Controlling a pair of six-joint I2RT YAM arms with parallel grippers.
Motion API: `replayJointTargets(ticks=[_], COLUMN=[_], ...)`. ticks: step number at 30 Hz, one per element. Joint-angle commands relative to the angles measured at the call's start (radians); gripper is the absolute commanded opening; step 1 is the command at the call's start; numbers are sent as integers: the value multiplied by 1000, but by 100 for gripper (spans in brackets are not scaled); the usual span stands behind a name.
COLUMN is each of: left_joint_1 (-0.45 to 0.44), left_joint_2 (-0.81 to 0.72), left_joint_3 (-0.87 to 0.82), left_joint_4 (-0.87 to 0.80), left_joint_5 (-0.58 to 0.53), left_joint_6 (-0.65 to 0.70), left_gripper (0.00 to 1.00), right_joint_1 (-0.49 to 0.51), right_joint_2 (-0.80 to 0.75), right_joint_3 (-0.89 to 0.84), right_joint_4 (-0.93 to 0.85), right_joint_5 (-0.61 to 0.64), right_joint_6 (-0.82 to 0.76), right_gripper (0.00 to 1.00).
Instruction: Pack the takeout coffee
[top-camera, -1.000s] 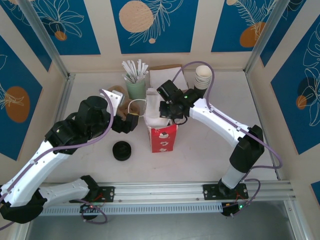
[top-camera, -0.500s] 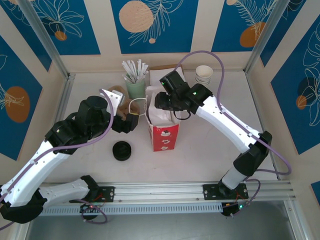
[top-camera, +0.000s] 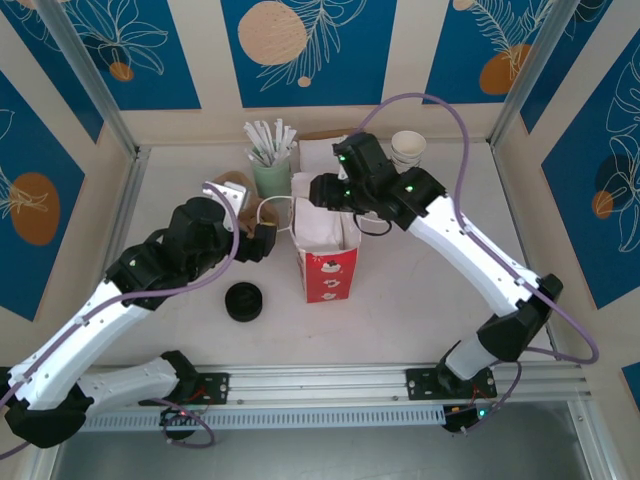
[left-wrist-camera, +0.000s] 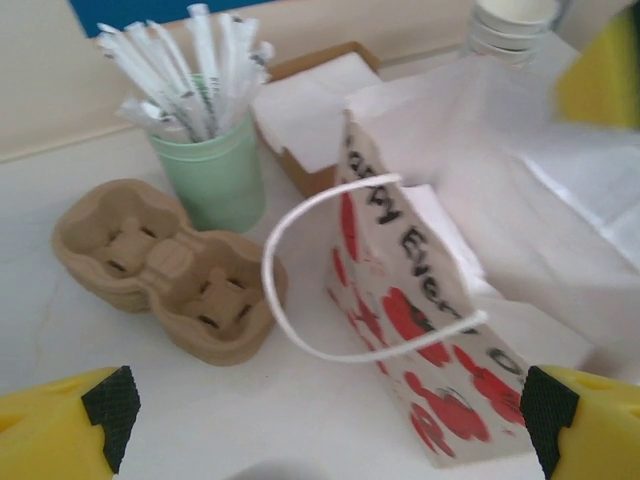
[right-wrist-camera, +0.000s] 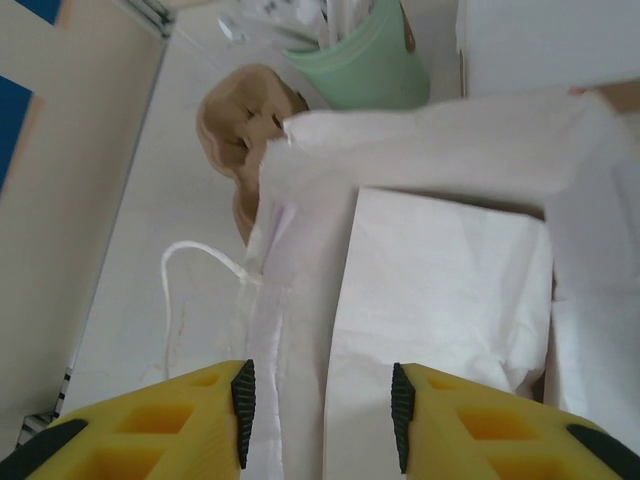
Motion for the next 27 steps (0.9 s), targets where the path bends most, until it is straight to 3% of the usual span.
replayJointTargets(ticks=[1,9,13,18,20,21,22,27], left_joint_1=[26,181,262,379,440,465,492,613], left_joint_2=[-41,-94,-90,-56,-28,-18,-5,86], left_joint_3=[-71,-326,-482,-686,-726,-749,-774,-883], left_joint_4=[124,454,664,948,969,995,1027,1194], left_joint_5=[-161,-263,-330,-316,-306,-296,-289,-221], left_joint_6=[-9,87,147,189,164,165,161,168], left_gripper=[99,99,99,99,99,99,99,99], right_joint_1=[-32,-214,-365,-524,-581,-603,-636,-740], right_joint_2=[-101,-330,-460,-562,-584,-588,-583,-495], right_joint_3=[-5,-237,-439,-704,-843,-901,-959,-1178], right_joint_4=[44,135,221,354,470,530,593,888], right_joint_5=[16,66,35,66,79,72,49,-2], right_joint_6=[-82,-153,-203,-284,-323,-334,-339,-357], right_gripper=[43,53,63,77,84,97,100,99])
